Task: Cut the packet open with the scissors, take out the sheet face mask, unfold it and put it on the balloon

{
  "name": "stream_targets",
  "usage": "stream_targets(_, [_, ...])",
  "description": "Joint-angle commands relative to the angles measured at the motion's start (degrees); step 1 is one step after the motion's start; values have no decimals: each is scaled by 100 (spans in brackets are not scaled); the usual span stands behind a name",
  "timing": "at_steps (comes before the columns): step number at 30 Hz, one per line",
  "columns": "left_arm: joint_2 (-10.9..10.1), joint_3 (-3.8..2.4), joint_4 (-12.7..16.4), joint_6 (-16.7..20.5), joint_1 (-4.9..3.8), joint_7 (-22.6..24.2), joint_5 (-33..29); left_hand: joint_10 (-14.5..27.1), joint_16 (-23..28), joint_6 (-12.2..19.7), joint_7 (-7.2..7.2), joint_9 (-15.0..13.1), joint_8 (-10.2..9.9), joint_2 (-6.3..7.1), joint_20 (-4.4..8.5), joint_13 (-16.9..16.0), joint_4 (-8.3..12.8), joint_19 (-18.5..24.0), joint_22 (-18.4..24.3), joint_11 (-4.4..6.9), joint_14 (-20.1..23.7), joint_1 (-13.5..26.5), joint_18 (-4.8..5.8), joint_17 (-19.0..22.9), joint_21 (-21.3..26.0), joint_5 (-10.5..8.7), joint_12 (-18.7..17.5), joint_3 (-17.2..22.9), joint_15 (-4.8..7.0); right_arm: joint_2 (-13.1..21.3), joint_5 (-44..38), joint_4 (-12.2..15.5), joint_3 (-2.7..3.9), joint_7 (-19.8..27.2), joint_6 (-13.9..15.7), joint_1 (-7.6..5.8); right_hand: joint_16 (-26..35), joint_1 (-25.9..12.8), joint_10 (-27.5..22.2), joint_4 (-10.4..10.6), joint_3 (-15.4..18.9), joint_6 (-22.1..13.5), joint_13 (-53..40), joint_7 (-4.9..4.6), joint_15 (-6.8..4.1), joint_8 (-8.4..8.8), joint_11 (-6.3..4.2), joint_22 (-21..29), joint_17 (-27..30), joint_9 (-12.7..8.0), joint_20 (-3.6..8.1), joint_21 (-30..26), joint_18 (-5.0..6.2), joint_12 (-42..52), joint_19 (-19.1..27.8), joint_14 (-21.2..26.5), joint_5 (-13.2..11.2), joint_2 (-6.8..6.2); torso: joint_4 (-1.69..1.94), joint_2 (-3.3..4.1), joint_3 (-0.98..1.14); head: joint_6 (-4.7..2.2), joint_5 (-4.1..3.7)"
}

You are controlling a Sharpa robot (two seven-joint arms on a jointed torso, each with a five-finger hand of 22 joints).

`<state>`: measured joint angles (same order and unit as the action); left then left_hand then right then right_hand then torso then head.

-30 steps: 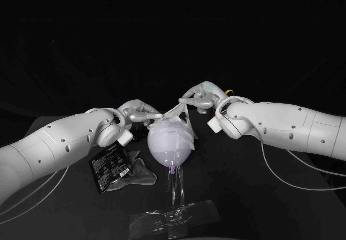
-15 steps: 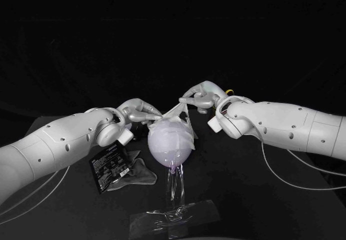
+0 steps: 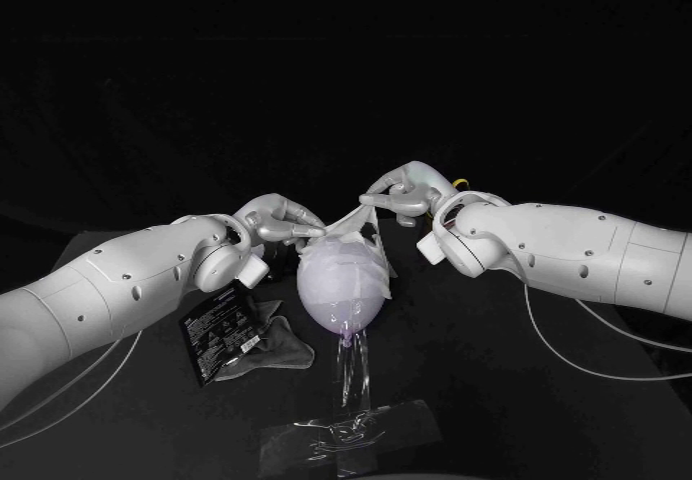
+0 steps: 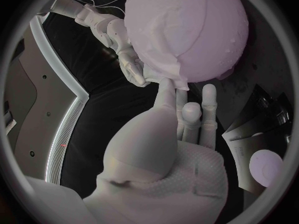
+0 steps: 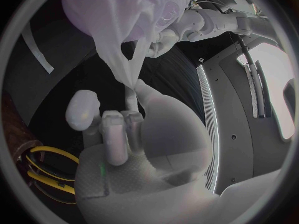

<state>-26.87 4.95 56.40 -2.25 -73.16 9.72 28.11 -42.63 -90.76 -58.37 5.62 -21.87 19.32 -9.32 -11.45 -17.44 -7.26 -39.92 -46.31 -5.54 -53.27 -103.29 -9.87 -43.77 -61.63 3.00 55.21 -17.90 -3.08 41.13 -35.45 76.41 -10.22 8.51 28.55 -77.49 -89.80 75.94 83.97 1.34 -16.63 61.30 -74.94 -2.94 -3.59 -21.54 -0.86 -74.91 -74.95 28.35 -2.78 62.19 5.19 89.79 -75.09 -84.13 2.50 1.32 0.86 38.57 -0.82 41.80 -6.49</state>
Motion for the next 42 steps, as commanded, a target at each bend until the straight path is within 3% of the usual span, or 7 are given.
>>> stream_targets(1, [15, -7, 16, 180, -5, 176, -99, 3, -34, 54, 7, -46, 48, -727, 34, -9, -8, -6, -19, 37, -31, 15, -58, 0, -50, -19, 42, 52, 29, -2, -31, -7, 5, 54, 14, -6, -20, 48, 603, 3, -26, 3, -1506, 46, -36, -302, -40, -709, -1505, 652, 10, 20, 41, 21, -49, -587, 30, -6, 1, 0, 1, -10, 5])
stream_targets(13, [21, -17, -9, 467, -9, 175, -119, 37, -48, 142, 30, -189, 100, -716, 54, -30, -6, -7, -63, 57, -126, -9, -58, -78, -107, -18, 95, 153, 52, -59, -154, -186, 5, -24, 125, -6, -20, 45, 603, 1, -31, -3, -1506, 47, -37, -311, -40, -711, -1505, 661, 11, 25, 40, 21, -54, -587, 30, -9, 2, 2, -1, -19, -3])
stream_targets(24, [104, -55, -97, 475, -75, 16, -62, 40, -74, 217, 58, -330, 142, -691, 75, -61, -9, -25, -109, 83, -316, -19, -60, -252, -174, -17, 177, 233, 79, -172, -512, -396, 3, -479, 233, -6, -20, 43, 603, -3, -35, -9, -1506, 48, -38, -320, -42, -708, -1505, 670, 12, 15, 42, 21, -51, -587, 31, -16, -2, 1, 2, -27, 2])
stream_targets(32, [182, -57, -149, 408, -106, -234, 108, 54, -106, 252, 70, -409, 163, -675, 89, -70, -11, -54, -141, 98, -501, -26, -62, -437, -226, -17, 210, 271, 95, -268, -661, -479, -3, -754, 210, -6, -20, 40, 603, -2, -36, -11, -1506, 48, -38, -325, -42, -702, -1505, 675, 13, -5, 46, 21, -41, -587, 30, -19, 1, 3, 1, -35, -7])
stream_targets(42, [261, -56, -221, 598, -120, -445, 516, 82, -132, 298, 102, -497, 177, -670, 112, -78, 2, -88, -177, 112, -668, -60, -66, -592, -288, -17, 246, 336, 113, -307, -817, -502, -9, -941, 243, -5, -20, 31, 603, 0, -38, -15, -1506, 48, -39, -335, -42, -695, -1505, 685, 14, -31, 51, 21, -30, -587, 30, -22, 0, 0, -1, -30, -26])
